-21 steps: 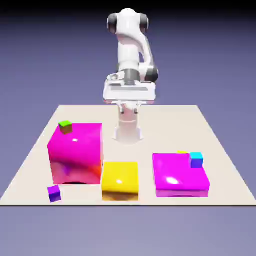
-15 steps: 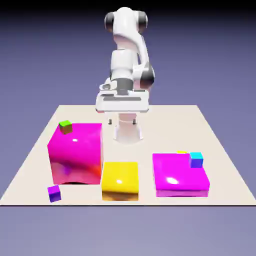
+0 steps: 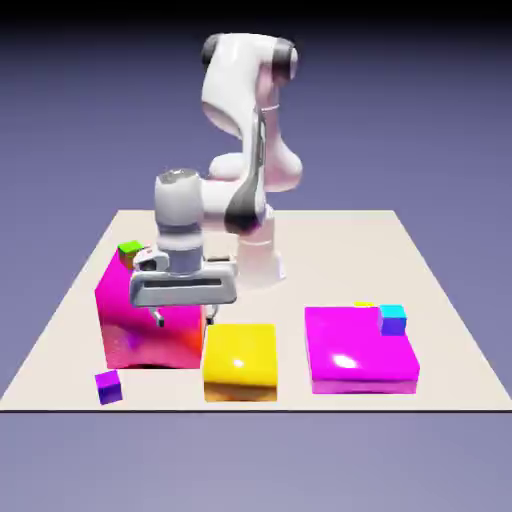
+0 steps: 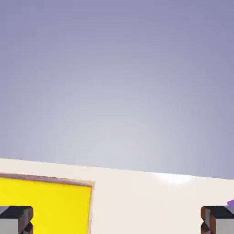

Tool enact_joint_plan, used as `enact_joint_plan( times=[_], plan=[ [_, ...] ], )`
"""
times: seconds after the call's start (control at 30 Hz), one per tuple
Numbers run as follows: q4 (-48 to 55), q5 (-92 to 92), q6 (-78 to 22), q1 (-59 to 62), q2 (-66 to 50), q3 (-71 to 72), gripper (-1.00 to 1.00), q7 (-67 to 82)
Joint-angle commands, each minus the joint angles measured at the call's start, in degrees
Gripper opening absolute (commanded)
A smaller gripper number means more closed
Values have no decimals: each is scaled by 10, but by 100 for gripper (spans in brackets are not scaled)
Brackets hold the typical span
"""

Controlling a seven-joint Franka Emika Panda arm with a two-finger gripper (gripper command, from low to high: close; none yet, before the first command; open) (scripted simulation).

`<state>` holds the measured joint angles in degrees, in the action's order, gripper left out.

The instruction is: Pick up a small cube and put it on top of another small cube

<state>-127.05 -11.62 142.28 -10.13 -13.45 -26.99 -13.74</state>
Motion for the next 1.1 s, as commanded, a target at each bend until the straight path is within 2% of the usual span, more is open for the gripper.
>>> enact_joint_plan(
  times=[0.0, 0.77, 0.83, 0.93, 0.97, 1.07],
  plan=[
    [15, -5, -14, -4, -21, -12, 0, 13],
    [367, -126, -343, -102, -498, -292, 0, 310],
    [375, -128, -351, -104, -510, -298, 0, 317],
    [342, -155, -280, -89, -548, -267, 0, 325],
    [342, -155, -280, -89, -548, -267, -100, 325],
    [365, -136, -329, -100, -521, -289, -100, 320]
  ],
)
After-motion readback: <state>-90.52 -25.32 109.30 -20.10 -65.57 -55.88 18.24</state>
